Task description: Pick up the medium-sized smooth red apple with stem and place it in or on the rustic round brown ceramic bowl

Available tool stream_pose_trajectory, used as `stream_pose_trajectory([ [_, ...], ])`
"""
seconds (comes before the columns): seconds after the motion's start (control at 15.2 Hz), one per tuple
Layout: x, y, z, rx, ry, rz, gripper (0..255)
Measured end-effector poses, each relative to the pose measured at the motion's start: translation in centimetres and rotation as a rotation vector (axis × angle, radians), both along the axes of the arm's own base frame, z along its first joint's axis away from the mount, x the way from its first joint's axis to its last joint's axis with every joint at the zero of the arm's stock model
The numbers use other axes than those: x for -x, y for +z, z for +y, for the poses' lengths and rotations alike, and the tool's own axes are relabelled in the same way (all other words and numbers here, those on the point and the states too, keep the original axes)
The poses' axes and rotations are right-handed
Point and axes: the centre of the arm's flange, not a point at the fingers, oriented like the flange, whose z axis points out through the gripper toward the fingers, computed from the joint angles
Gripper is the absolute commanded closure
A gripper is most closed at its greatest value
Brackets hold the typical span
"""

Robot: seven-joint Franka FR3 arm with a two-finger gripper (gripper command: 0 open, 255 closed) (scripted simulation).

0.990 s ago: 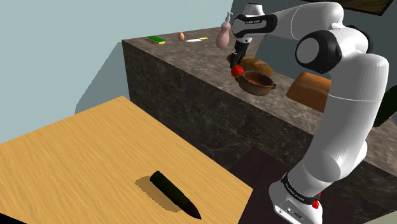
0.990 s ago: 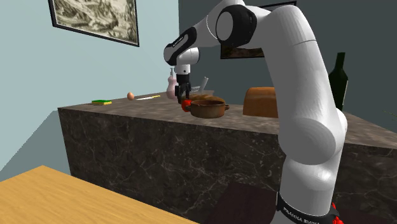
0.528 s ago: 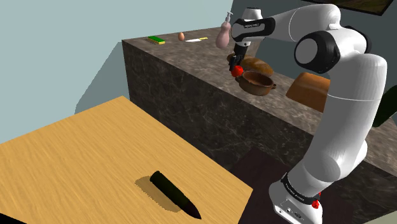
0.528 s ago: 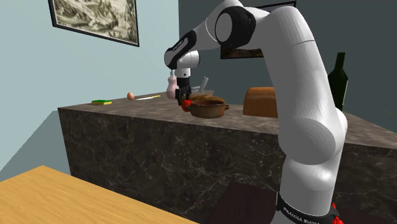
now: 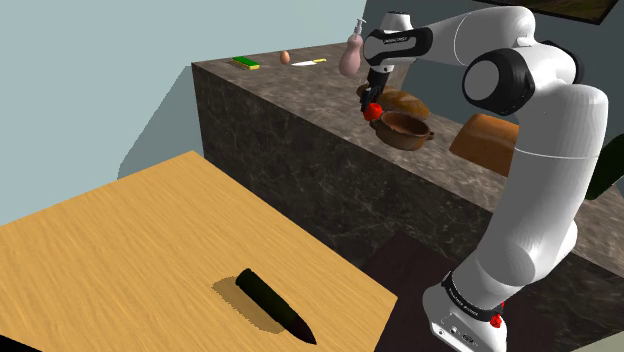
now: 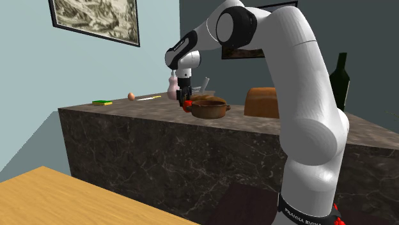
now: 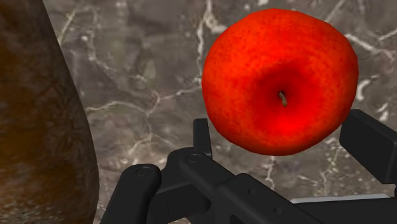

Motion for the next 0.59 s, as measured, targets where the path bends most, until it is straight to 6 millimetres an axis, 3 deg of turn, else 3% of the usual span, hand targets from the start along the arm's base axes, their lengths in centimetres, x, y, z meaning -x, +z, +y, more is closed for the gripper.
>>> stream_pose_trajectory([
  [0.33,0.0,0.0,0.0,0.000,0.000,0.000,255],
  [0.59,0.0,1.4,0.0,0.000,0.000,0.001,255],
])
